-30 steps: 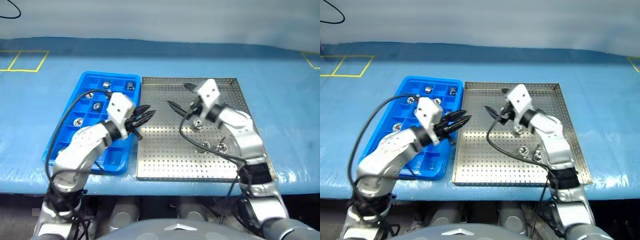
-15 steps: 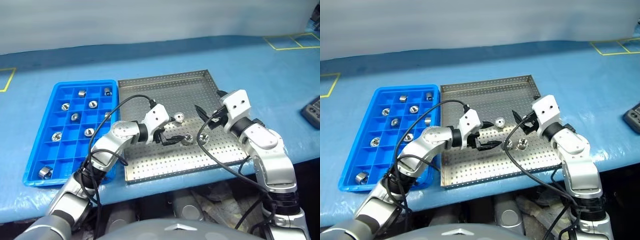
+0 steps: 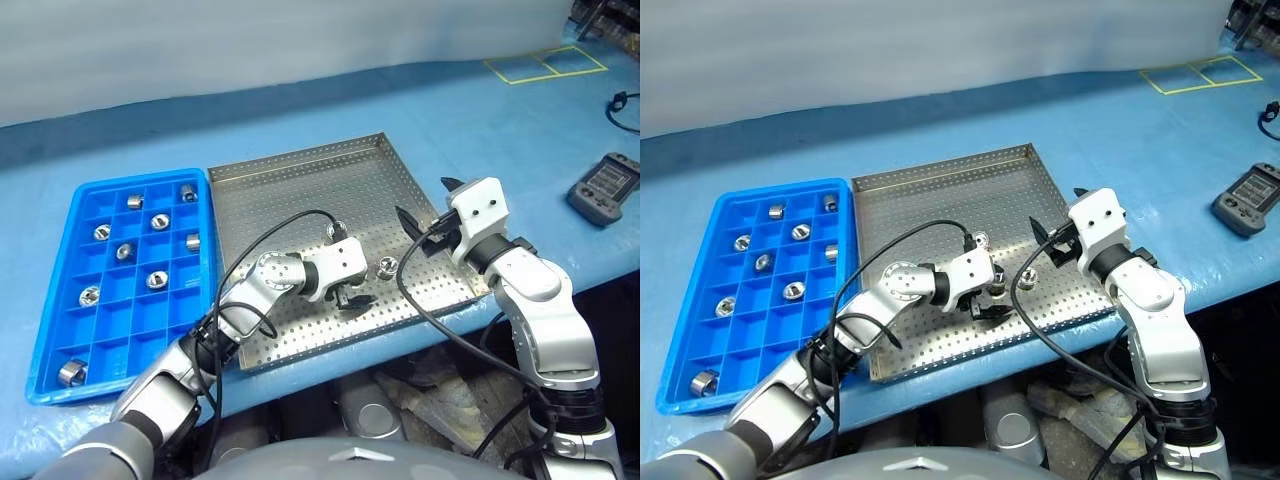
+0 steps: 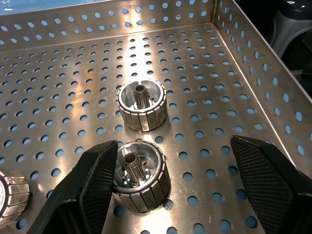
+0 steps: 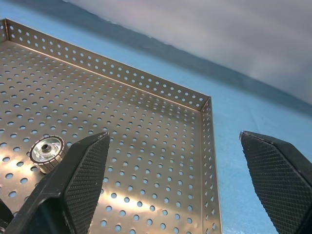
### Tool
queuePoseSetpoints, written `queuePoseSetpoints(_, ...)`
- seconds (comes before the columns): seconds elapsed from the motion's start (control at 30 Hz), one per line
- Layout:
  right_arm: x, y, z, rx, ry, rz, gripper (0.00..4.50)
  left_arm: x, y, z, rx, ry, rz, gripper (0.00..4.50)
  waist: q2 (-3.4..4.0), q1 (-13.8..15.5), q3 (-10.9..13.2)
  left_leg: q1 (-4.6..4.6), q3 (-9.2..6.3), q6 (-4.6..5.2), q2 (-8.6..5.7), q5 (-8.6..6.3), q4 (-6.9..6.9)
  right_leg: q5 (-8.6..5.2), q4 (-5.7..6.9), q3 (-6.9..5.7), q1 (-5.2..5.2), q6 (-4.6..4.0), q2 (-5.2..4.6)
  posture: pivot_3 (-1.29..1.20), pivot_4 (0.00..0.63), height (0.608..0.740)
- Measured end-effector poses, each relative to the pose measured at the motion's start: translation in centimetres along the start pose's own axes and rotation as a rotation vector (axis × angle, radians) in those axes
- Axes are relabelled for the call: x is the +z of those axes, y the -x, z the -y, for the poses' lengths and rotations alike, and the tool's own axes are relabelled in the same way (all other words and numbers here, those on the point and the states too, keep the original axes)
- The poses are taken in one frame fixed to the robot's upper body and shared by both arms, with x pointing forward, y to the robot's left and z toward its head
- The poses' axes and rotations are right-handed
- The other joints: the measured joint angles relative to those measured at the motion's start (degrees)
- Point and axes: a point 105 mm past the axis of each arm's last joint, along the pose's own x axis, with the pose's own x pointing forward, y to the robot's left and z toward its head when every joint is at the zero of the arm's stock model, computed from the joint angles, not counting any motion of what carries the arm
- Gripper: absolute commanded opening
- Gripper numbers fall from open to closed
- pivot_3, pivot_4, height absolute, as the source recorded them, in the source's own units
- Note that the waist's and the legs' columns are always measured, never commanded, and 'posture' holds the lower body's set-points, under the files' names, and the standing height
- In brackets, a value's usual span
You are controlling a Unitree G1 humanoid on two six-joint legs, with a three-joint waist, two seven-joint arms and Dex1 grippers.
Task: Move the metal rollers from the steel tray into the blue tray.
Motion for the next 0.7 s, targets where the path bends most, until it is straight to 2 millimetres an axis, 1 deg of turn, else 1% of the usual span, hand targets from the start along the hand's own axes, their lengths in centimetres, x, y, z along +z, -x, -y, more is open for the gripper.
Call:
queuePoseSetpoints(0.3,0.1,-0.1,0.0,0.002,0.002,0.002,4.50,-0.3,-0.3,-0.7,0.044,0.001,-0.008,3.99,0.00,-0.36,0.00,0.06,0.16,0.13,0.00,-0.08,0.00,0.06,-0.03,0.20,0.00,0.18,0.00,-0.35,0.150,0.740)
queuePoseSetpoints(0.43,0.3,-0.2,0.0,0.003,0.005,0.009,4.50,-1.2,-0.4,-0.9,0.060,0.013,-0.043,3.99,0.00,-0.35,0.00,0.06,0.20,0.16,-0.01,-0.09,0.00,0.07,-0.04,0.25,-0.01,0.20,0.01,-0.35,0.150,0.740)
queuePoseSetpoints(0.53,0.4,-0.2,0.0,0.003,0.007,0.012,4.50,-1.4,-0.4,-0.9,0.063,0.020,-0.048,3.37,0.00,-0.32,0.00,0.06,0.24,0.20,-0.01,-0.12,0.00,0.07,-0.05,0.29,-0.01,0.24,0.00,-0.35,0.150,0.740)
queuePoseSetpoints(0.63,0.5,-0.2,0.0,0.001,0.008,0.014,4.50,-1.4,-0.5,-0.8,0.060,0.020,-0.047,2.43,0.00,-0.31,0.00,0.06,0.27,0.24,-0.03,-0.14,0.00,0.08,-0.07,0.33,-0.02,0.28,-0.02,-0.35,0.150,0.740)
queuePoseSetpoints(0.7,0.5,-0.2,0.0,0.001,0.008,0.014,4.50,-1.4,-0.5,-0.8,0.060,0.017,-0.048,2.43,0.00,-0.30,0.00,0.06,0.29,0.26,-0.03,-0.15,0.00,0.08,-0.07,0.35,-0.02,0.29,-0.02,-0.35,0.150,0.740)
